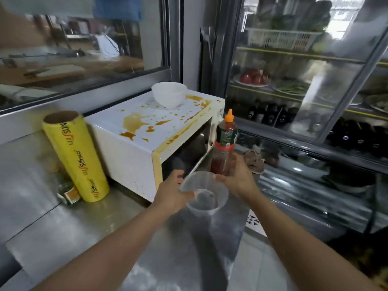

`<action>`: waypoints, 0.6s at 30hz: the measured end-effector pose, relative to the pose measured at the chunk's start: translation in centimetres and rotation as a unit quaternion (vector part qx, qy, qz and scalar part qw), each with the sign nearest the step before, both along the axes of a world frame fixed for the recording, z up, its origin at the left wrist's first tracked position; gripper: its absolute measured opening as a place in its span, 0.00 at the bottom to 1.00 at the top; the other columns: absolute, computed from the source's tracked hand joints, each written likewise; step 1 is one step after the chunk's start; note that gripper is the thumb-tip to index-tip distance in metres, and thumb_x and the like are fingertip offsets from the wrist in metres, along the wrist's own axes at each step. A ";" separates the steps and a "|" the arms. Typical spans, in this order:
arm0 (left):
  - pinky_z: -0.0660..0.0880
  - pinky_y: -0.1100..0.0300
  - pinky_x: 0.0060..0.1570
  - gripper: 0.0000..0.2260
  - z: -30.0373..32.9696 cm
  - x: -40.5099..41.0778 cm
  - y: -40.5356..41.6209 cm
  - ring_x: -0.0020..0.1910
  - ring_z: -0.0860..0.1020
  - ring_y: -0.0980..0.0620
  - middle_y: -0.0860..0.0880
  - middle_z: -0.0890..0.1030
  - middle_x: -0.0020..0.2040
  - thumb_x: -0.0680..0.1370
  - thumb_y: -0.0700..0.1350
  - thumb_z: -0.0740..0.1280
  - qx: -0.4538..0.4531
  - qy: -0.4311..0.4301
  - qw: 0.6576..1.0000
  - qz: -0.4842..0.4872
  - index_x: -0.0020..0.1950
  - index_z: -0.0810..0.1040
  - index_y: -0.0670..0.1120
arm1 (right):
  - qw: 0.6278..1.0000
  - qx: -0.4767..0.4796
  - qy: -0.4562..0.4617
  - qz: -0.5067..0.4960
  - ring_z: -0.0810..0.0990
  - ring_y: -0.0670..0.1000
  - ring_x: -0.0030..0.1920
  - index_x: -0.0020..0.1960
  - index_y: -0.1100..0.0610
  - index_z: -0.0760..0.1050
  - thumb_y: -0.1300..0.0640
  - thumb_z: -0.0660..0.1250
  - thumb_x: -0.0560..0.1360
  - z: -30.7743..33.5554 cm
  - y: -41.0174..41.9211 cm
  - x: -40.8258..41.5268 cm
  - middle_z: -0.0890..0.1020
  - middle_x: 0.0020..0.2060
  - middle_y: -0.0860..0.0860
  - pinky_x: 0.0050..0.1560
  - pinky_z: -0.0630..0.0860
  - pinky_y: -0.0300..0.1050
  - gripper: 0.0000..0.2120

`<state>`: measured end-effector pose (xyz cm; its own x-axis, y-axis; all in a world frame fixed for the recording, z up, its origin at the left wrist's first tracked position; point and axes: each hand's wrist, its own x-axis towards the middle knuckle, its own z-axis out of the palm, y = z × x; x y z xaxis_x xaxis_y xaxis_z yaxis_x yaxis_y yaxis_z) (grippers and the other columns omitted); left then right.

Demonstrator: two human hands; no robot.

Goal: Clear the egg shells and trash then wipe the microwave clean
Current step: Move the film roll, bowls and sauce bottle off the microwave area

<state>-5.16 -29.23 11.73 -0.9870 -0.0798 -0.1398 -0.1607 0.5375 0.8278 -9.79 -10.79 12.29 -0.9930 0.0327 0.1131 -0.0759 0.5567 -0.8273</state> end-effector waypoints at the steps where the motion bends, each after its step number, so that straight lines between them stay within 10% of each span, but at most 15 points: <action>1: 0.70 0.58 0.60 0.33 -0.2 -0.7 0.8 0.63 0.73 0.49 0.49 0.73 0.66 0.71 0.46 0.74 -0.006 -0.004 1.000 0.004 0.72 0.62 0.48 | 1.000 -0.008 -0.002 0.001 0.77 0.51 0.53 0.65 0.53 0.64 0.56 0.77 0.64 -0.3 0.6 -1.2 0.77 0.54 0.50 0.52 0.73 0.44 0.34; 18: 0.72 0.52 0.62 0.28 -5.1 -9.5 5.1 0.59 0.74 0.52 0.51 0.74 0.59 0.71 0.46 0.73 -0.027 -0.012 0.999 0.040 0.68 0.66 0.51 | 0.991 -0.096 0.039 -0.084 0.62 0.56 0.72 0.75 0.58 0.51 0.51 0.80 0.60 -7.0 2.6 -18.3 0.65 0.70 0.57 0.71 0.60 0.51 0.54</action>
